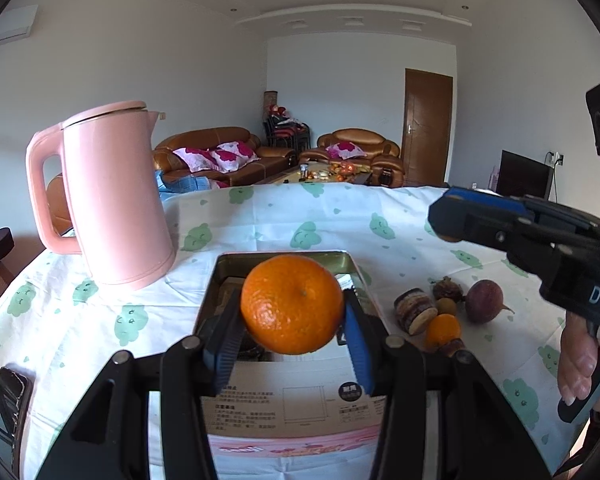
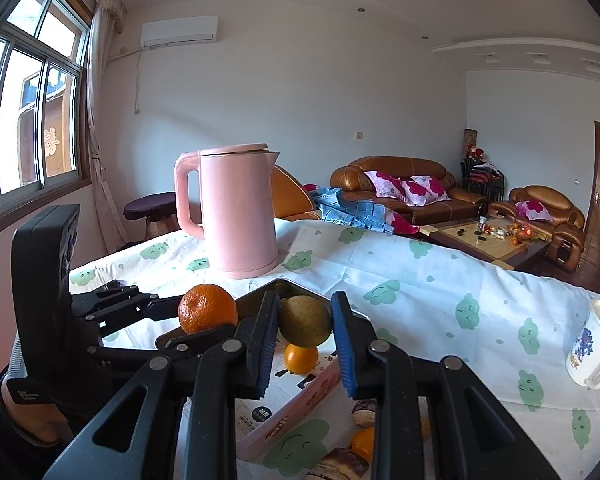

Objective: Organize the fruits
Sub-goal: 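Carry the orange and the brown fruit in both grippers over the tin box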

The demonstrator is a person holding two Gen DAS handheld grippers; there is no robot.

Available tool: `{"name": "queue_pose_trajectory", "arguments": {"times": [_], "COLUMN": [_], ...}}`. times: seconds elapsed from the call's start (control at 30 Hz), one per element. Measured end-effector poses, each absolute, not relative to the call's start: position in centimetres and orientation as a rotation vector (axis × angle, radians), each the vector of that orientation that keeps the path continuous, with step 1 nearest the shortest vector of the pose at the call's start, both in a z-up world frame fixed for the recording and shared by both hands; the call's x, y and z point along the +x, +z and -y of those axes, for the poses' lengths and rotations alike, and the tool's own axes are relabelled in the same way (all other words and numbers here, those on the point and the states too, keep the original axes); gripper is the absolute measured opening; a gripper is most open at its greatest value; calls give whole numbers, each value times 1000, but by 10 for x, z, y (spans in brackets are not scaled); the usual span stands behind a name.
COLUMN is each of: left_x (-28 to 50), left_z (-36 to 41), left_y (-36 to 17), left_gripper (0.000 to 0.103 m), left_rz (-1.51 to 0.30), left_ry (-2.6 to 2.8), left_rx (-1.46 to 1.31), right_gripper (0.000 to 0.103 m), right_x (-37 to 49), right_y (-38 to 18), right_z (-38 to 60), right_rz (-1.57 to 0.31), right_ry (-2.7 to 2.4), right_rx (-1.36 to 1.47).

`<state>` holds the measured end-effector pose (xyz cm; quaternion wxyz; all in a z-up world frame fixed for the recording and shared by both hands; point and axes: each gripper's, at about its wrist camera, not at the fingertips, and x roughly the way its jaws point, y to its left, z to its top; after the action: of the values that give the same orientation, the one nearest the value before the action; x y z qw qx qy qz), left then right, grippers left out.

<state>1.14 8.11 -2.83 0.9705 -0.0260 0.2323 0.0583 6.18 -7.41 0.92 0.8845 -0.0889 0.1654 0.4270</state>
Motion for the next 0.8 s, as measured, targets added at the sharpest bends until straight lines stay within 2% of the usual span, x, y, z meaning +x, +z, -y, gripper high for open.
{"name": "queue_pose_trajectory", "arguments": {"times": [0.8], "left_x": [31], "left_z": [-104], "left_y": [-46], "left_gripper": [49], "left_rz": [-589], "left_ry": [134], "left_rx": [-38], "right_gripper": [29], "right_x": [75], "right_y": [-30], "right_z": [37], "right_rz": [-462], "right_ry": [908], "right_rx": [-214]}}
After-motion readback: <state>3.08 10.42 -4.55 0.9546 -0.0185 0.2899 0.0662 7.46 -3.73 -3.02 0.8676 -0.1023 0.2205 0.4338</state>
